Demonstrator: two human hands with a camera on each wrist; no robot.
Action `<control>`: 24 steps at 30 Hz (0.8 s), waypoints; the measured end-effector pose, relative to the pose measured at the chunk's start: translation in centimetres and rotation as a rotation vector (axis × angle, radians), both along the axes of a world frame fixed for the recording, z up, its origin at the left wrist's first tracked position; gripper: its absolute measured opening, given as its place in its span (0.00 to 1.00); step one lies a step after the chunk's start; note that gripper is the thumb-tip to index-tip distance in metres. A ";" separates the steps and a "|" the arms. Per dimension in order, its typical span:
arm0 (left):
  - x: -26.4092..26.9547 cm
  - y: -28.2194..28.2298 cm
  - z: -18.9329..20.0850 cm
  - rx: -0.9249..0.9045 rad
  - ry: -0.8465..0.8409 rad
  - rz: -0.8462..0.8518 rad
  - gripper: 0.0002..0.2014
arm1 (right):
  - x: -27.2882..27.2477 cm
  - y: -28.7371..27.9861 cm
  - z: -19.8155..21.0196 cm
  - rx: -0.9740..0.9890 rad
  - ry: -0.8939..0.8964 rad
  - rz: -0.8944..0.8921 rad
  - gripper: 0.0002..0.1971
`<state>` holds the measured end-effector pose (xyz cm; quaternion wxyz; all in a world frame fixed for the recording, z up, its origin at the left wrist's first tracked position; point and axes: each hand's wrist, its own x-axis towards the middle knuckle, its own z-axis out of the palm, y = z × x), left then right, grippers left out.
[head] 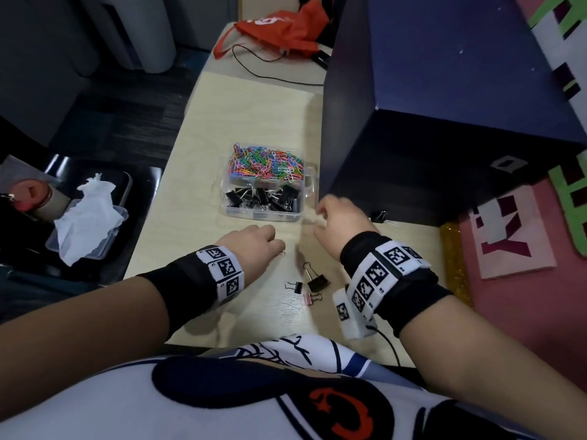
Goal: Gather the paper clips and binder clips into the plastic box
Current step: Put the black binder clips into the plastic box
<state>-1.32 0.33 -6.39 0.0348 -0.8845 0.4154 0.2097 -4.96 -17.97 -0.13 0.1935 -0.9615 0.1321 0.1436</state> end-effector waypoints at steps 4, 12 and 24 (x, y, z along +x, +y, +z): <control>0.5 -0.3 -0.1 0.044 -0.009 -0.001 0.12 | -2.4 -1.9 -0.3 -0.230 0.486 0.000 0.23; 0.4 -2.2 0.6 0.121 0.060 0.061 0.12 | -5.1 -2.5 -2.3 -0.159 0.527 -0.075 0.20; 5.3 0.1 4.3 -0.325 -0.126 0.403 0.17 | -5.5 0.9 -4.2 0.054 0.219 0.187 0.23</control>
